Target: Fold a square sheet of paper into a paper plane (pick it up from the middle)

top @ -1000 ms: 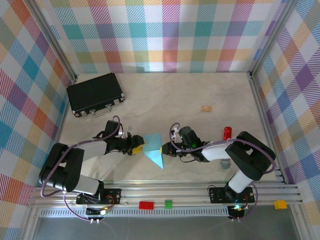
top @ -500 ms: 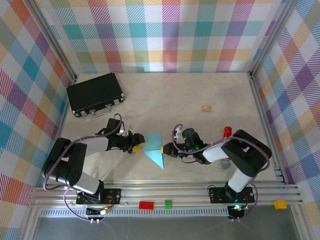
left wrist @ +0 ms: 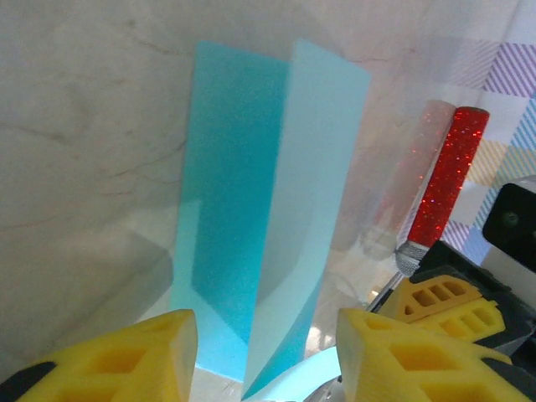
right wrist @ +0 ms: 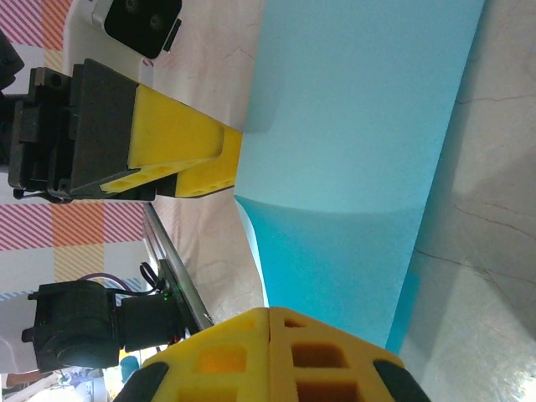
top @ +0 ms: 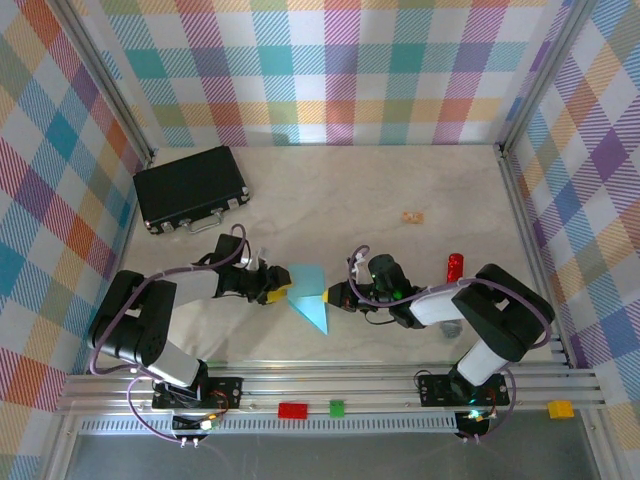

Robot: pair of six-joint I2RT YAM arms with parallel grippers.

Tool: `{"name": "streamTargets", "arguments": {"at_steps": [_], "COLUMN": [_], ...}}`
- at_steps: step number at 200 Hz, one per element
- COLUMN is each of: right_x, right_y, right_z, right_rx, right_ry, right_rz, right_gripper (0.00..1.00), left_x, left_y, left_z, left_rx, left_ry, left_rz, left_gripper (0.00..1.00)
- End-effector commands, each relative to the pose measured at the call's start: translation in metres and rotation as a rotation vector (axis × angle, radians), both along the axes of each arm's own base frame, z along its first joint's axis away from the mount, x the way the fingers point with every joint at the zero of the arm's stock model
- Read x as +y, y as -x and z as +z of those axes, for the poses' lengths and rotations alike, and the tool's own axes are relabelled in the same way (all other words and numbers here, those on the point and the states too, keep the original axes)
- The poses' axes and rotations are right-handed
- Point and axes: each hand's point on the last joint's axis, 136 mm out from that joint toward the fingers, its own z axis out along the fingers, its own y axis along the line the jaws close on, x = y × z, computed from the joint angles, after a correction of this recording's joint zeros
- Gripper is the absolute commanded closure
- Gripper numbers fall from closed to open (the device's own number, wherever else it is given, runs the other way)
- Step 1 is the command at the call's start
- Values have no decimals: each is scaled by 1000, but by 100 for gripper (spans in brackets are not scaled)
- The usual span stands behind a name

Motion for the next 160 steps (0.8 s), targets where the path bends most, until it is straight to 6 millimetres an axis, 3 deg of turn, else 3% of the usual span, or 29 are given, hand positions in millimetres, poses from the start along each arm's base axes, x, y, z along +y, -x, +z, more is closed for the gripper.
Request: {"name": "streamTargets", "arguments": {"at_steps": [1,25,119,160], "right_x": [-3,-3,-6,-7], "right_y": [3,2,5,6], "right_z": [4,4,-2,-6], "right_rx": [-13,-10,4,20], "right_ry": [-15,-24,-36,-31], "right_rz": [13,17,16,20], "right_gripper": [97,97,97,95], "left_x": [-11,-16,-33,-40], "left_y": [-6,-9,-16,-19], "left_z": [11,12,4,1], "left_rx": [-30,-32,-4,9], "left_ry": [52,72,156,203], "left_rz": [-43,-52,-86,-92], "left_gripper": [56,60,64,77]}}
